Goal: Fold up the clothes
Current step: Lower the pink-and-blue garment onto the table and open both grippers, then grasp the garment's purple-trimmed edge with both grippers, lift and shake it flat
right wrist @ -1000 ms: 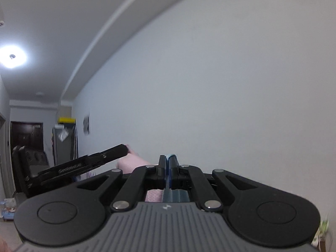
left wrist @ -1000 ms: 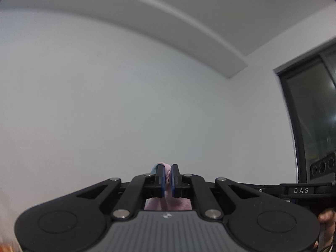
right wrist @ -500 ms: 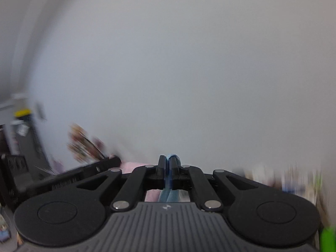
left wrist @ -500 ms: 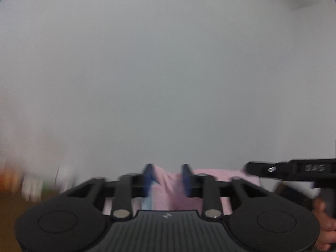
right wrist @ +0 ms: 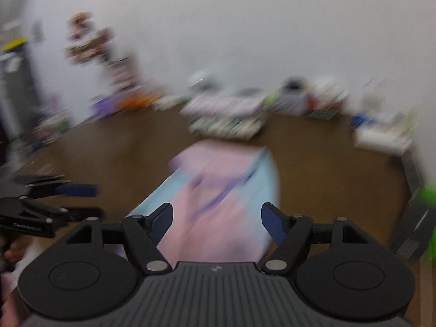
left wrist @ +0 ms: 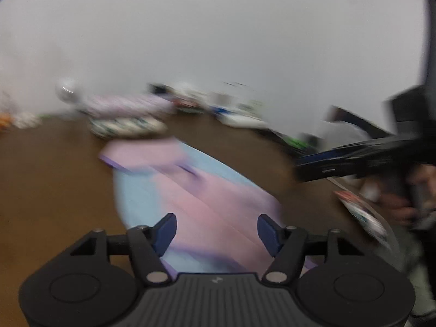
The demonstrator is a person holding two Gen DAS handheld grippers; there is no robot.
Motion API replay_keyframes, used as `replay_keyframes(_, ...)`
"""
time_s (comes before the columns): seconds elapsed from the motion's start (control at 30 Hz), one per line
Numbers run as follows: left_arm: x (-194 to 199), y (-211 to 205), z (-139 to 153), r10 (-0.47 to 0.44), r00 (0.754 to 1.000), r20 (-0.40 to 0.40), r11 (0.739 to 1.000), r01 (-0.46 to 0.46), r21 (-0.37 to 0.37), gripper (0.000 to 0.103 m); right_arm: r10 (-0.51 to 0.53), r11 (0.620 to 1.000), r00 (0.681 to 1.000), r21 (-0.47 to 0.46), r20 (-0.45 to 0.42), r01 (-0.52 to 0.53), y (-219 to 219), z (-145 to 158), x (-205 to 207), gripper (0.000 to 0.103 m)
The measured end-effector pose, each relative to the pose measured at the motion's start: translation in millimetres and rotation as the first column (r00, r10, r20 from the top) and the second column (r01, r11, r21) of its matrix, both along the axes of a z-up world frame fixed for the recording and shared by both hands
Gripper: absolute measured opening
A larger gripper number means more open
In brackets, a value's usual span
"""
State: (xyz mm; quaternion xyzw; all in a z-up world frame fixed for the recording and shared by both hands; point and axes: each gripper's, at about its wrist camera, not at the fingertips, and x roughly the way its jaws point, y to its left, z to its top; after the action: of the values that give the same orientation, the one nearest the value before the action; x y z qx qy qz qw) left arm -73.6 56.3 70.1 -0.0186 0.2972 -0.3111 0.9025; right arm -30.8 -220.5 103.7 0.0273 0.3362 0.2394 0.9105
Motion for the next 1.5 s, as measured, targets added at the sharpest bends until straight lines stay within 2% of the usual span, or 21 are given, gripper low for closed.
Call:
replay_keyframes(0.03, -11, -3, -12, -0.038, 0.999, -0.027, 0.999, 0.037, -0.024, 0.065, 0.031, 0.999, 0.999, 0.026, -0.026, -0.031, -1, -13, -12, 0.071)
replay_keyframes(0.13, -34, -14, -34, -0.110, 0.993, -0.043, 0.994, 0.110, 0.015, 0.064, 0.109, 0.993, 0.994, 0.049, -0.029, -0.108, 3, -35, -49, 0.067)
replay_keyframes(0.17, -36, -16, -39, -0.109, 0.993, -0.054, 0.994, 0.110, 0.027, 0.064, 0.134, 0.990, 0.991, 0.048, -0.029, -0.132, 4, -42, -59, 0.062)
replay_keyframes(0.2, -37, -18, -44, -0.106, 0.992, -0.066, 0.993, 0.108, 0.038, 0.059, 0.158, 0.987, 0.987, 0.043, -0.032, -0.157, 5, -48, -66, 0.055)
replay_keyframes(0.23, -35, -20, -48, -0.113, 0.990, -0.085, 0.992, 0.117, 0.051, 0.050, 0.183, 0.983, 0.982, 0.038, -0.035, -0.182, 6, -53, -74, 0.054)
replay_keyframes(0.27, -33, -22, -52, -0.120, 0.987, -0.105, 0.990, 0.127, 0.063, 0.049, 0.198, 0.980, 0.980, 0.032, -0.031, -0.197, 7, -58, -84, 0.053)
replay_keyframes(0.37, -28, -27, -65, -0.083, 0.990, -0.116, 0.990, 0.096, 0.106, 0.041, 0.170, 0.985, 0.984, 0.023, -0.047, -0.169, 6, -63, -92, 0.043)
replay_keyframes(0.53, -36, -27, -61, -0.090, 0.988, -0.127, 0.991, 0.101, 0.084, 0.040, 0.154, 0.988, 0.983, 0.032, -0.098, -0.151, 8, -77, -89, 0.020)
replay_keyframes(0.57, -40, -27, -59, -0.091, 0.988, -0.126, 0.991, 0.102, 0.087, 0.035, 0.157, 0.987, 0.983, 0.037, -0.099, -0.154, 9, -79, -89, 0.013)
replay_keyframes(0.6, -43, -26, -58, -0.096, 0.987, -0.127, 0.990, 0.108, 0.087, 0.015, 0.159, 0.987, 0.983, 0.045, -0.096, -0.155, 9, -81, -89, 0.009)
replay_keyframes(0.63, -46, -26, -57, -0.102, 0.986, -0.128, 0.990, 0.114, 0.087, 0.001, 0.161, 0.986, 0.983, 0.053, -0.093, -0.157, 10, -83, -89, 0.007)
replay_keyframes(0.7, -42, -21, -54, -0.080, 0.989, -0.126, 0.994, 0.089, 0.068, 0.002, 0.150, 0.986, 0.986, 0.083, -0.069, -0.144, 9, -80, -89, 0.004)
replay_keyframes(0.83, -23, -7, -35, -0.014, 0.997, -0.074, 0.999, 0.011, -0.045, 0.000, 0.068, 0.985, 0.997, 0.155, 0.034, -0.072, 4, -61, -78, 0.003)
replay_keyframes(0.93, 7, -7, -21, 0.102, 0.995, -0.020, 0.994, -0.103, -0.047, 0.000, -0.020, 0.986, 0.996, 0.166, 0.087, 0.005, 11, -45, -49, 0.003)
replay_keyframes(1.07, 52, -10, -22, 0.274, 0.962, -0.001, 0.962, -0.274, 0.010, 0.001, -0.181, 0.983, 0.978, 0.042, 0.100, 0.177, 34, -49, 16, 0.004)
replay_keyframes(1.1, 54, -10, -20, 0.279, 0.960, -0.012, 0.960, -0.279, 0.017, 0.002, -0.209, 0.977, 0.974, -0.010, 0.089, 0.211, 40, -54, 32, 0.006)
replay_keyframes(1.17, 37, -10, -14, 0.207, 0.978, 0.021, 0.978, -0.207, -0.001, 0.014, -0.222, 0.971, 0.972, -0.069, 0.080, 0.228, 40, -55, 45, 0.011)
replay_keyframes(1.23, 10, -13, -13, 0.143, 0.988, 0.064, 0.989, -0.144, 0.017, 0.040, -0.208, 0.974, 0.968, -0.058, 0.137, 0.218, 28, -48, 31, 0.037)
replay_keyframes(1.27, -5, -15, -13, 0.125, 0.989, 0.079, 0.991, -0.128, 0.031, 0.045, -0.201, 0.976, 0.962, -0.048, 0.186, 0.213, 20, -44, 17, 0.055)
replay_keyframes(1.37, -36, -29, -25, 0.071, 0.991, 0.116, 0.995, -0.080, 0.067, 0.048, -0.114, 0.991, 0.962, -0.046, 0.247, 0.129, 8, -43, -28, 0.057)
replay_keyframes(1.5, -34, -50, -45, 0.061, 0.992, 0.111, 0.974, -0.084, 0.211, 0.047, 0.015, 0.992, 0.971, -0.127, 0.238, 0.016, 26, -58, -71, 0.053)
